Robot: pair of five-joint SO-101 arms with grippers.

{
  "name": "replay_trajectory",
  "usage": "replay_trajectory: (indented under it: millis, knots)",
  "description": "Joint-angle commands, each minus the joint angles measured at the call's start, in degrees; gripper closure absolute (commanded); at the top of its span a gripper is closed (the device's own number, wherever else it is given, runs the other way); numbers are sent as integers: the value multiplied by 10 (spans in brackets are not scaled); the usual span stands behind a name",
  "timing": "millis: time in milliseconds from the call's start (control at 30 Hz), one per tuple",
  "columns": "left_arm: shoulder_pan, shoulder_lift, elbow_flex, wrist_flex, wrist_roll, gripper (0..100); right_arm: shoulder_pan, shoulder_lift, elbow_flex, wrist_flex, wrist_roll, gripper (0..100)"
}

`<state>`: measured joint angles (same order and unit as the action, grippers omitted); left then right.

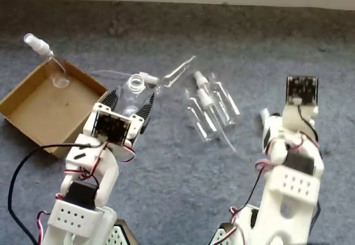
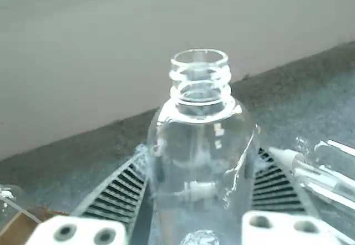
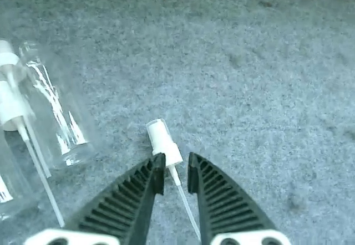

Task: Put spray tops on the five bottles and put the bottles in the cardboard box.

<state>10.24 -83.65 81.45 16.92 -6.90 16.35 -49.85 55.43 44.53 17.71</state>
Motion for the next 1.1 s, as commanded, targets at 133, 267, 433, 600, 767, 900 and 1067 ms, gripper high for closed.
replay_trajectory:
  millis: [133, 267, 433, 600, 767, 900, 1067]
  knots:
    - [8, -227, 83, -5, 8, 944, 3, 270, -248, 85, 5, 928]
    - [10, -191, 84, -4, 6, 944, -12, 361, -325, 96, 18, 928]
    - [10, -202, 87, -6, 4, 944, -41, 451, -412, 155, 102, 925]
    - [7, -204, 87, -4, 4, 944, -51, 528, -497, 214, 132, 888]
    - [7, -204, 96, -4, 4, 944, -41, 604, -554, 225, 153, 783]
    - [11, -204, 116, -4, 4, 944, -39, 644, -582, 226, 156, 781]
    - [11, -204, 124, -4, 7, 944, -53, 672, -581, 226, 205, 779]
